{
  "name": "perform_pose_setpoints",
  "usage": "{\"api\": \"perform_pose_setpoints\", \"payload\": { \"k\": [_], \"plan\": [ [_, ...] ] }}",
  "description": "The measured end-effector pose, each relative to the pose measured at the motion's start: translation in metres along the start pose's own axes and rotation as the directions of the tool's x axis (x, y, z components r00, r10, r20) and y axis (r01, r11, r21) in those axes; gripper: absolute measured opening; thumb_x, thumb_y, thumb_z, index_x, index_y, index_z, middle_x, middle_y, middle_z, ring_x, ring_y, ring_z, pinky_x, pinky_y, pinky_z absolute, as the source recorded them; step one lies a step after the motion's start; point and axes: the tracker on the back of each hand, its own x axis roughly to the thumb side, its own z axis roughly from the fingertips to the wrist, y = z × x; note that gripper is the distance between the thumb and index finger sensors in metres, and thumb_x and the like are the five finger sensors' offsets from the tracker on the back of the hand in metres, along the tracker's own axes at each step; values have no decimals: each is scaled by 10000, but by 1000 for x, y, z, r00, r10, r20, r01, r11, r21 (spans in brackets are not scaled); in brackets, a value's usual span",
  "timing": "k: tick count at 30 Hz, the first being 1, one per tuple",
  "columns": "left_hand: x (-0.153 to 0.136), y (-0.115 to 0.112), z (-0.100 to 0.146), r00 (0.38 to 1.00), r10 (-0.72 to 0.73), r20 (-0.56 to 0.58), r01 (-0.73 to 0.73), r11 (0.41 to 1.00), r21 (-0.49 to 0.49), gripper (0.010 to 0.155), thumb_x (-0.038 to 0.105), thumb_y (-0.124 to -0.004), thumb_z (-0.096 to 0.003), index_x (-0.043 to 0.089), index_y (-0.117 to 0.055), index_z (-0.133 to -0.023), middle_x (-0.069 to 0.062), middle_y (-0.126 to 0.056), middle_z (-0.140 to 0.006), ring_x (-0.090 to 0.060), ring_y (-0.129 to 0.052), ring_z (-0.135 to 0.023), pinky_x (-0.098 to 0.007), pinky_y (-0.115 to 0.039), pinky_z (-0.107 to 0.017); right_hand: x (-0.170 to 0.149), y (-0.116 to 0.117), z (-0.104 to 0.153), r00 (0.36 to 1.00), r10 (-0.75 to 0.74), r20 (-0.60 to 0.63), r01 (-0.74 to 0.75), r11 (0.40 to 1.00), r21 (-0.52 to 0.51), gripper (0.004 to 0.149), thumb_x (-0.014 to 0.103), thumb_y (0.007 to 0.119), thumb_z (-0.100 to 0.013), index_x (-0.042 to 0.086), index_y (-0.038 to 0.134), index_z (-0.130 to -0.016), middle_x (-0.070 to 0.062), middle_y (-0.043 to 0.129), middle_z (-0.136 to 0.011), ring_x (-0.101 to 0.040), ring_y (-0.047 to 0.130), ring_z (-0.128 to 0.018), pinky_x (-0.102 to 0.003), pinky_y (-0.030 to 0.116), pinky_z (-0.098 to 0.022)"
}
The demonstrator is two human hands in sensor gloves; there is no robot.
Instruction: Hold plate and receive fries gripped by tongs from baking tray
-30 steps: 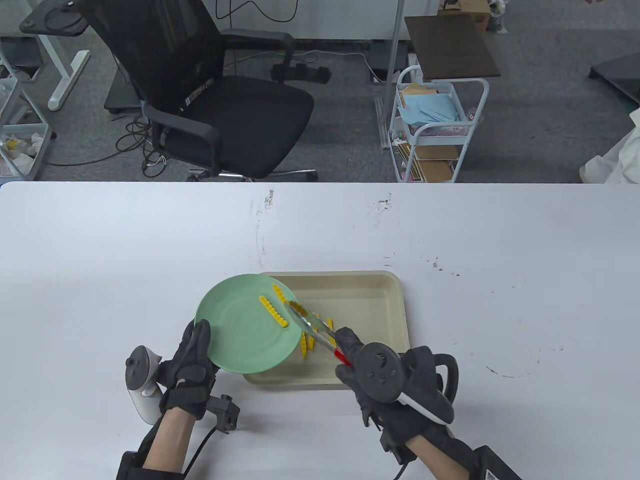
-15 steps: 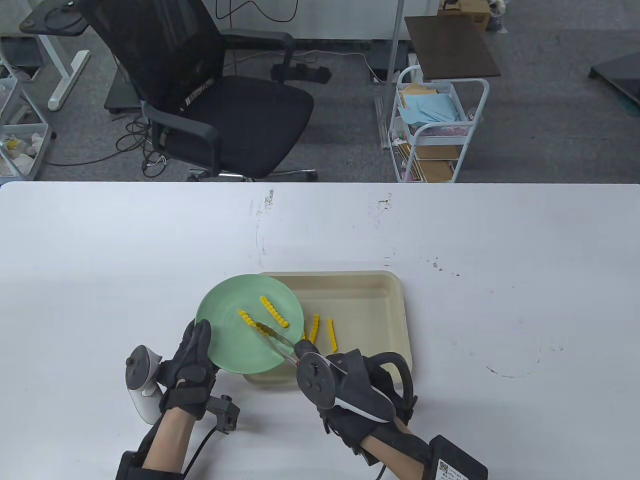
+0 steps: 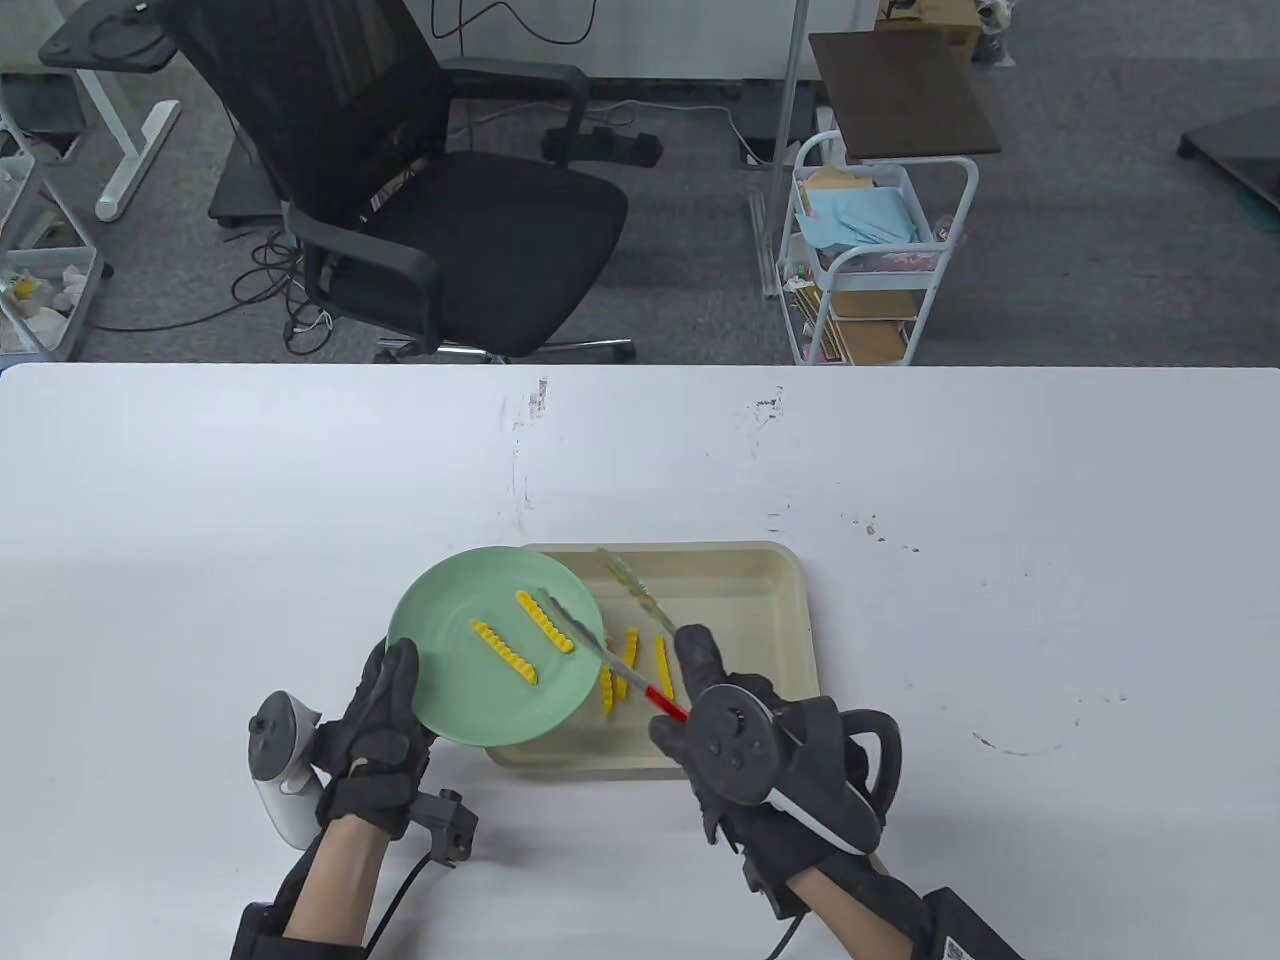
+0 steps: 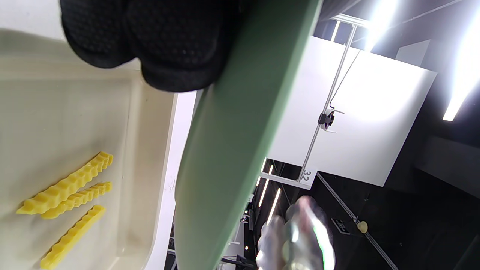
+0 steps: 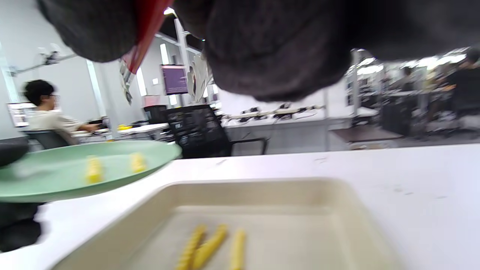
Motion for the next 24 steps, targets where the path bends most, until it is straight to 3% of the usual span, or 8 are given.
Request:
{"api": "perform_pose_setpoints", "payload": {
  "k": [2, 5, 11, 16, 24],
  "plan": [
    [0, 0, 0, 1000, -3, 0, 3, 1000, 2, 645, 437, -457, -644, 18, -230, -1079, -104, -654, -910, -203, -902, -462, -544, -734, -495, -17, 7, -3, 996, 47, -74, -46, 999, 20, 757, 602, 699, -406, 197, 492, -1012, -195, 863, -728, -171, 984, -184, -419, 855, -115],
    [0, 0, 0, 1000, -4, 0, 4, 1000, 4, 647, 439, -459, -644, 19, -231, -1079, -104, -655, -909, -201, -902, -462, -543, -734, -495, -40, 32, -8, 988, 80, -132, -61, 988, 143, 800, 642, 694, -400, 181, 477, -1016, -190, 857, -733, -166, 980, -182, -412, 855, -115],
    [0, 1, 0, 1000, -8, 1, 8, 1000, 7, 647, 440, -460, -644, 20, -231, -1079, -105, -654, -910, -203, -902, -461, -544, -733, -495, -58, 82, -9, 986, 85, -146, -40, 958, 286, 804, 651, 680, -401, 173, 471, -1013, -180, 860, -721, -164, 975, -160, -409, 852, -100],
    [0, 1, 0, 1000, -8, -2, 8, 1000, 8, 647, 440, -460, -644, 19, -231, -1079, -105, -653, -910, -202, -902, -462, -544, -734, -495, -49, 97, -7, 988, 130, -81, -102, 953, 287, 731, 631, 712, -397, 257, 524, -997, -154, 886, -705, -163, 978, -143, -407, 855, -94],
    [0, 1, 0, 1000, -7, -1, 7, 1000, 5, 648, 441, -459, -644, 20, -230, -1079, -104, -654, -910, -201, -901, -463, -543, -734, -496, -39, 100, -7, 988, 147, -48, -130, 958, 256, 616, 560, 753, -405, 315, 602, -950, -135, 925, -672, -172, 987, -118, -425, 857, -82]
  ]
}}
